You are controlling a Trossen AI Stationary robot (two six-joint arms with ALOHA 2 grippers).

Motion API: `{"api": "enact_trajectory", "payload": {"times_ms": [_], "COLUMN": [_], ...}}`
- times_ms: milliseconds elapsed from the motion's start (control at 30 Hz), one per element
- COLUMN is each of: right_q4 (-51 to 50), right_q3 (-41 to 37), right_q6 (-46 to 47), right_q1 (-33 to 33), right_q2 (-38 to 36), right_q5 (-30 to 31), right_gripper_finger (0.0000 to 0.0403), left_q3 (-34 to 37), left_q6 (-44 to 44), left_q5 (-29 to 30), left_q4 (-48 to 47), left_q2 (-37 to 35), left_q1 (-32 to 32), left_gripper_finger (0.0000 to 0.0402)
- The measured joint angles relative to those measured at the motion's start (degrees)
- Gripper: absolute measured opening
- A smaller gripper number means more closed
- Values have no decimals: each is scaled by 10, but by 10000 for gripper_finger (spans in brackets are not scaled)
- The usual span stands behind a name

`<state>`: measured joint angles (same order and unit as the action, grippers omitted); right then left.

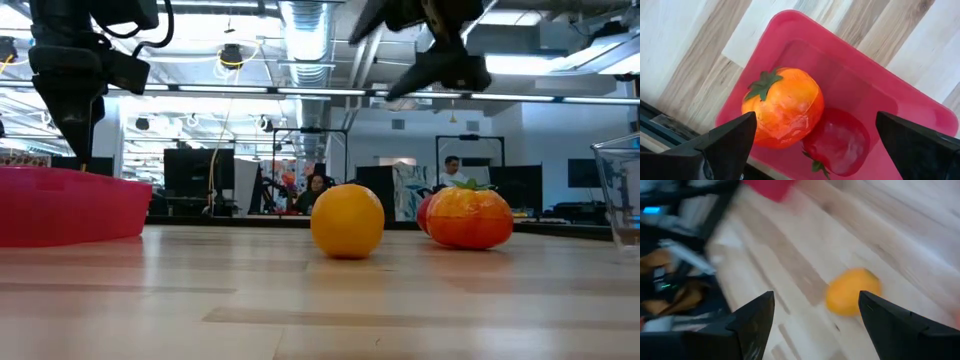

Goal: Sort produce into baskets
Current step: Put the yellow lemon into the transparent bin

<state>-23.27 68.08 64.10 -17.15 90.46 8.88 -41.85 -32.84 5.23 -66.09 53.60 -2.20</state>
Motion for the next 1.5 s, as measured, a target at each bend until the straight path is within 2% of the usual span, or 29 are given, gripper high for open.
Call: {"api": "enact_trajectory", "payload": {"times_ms": [167, 533, 833, 1500], "right_q4": [-114, -217, -225, -231], "right_q3": [87, 195, 224, 223], "right_q6": [111, 252, 267, 305], "right_q1": [-2, 4, 12, 4], "right_q2": [57, 181, 241, 252], "right_q5": [0, -30, -30, 12], "right_gripper_finger": [317, 317, 317, 317], "left_q3": [0, 0, 0, 0], "left_q6": [2, 66, 97, 96], "left_q5": [0, 2, 43, 44], "left_q4": [0, -5, -5, -5], "left_q2": [0, 0, 0, 0], "left_q1": [0, 0, 0, 0], "left_gripper_finger": [396, 396, 396, 396]}}
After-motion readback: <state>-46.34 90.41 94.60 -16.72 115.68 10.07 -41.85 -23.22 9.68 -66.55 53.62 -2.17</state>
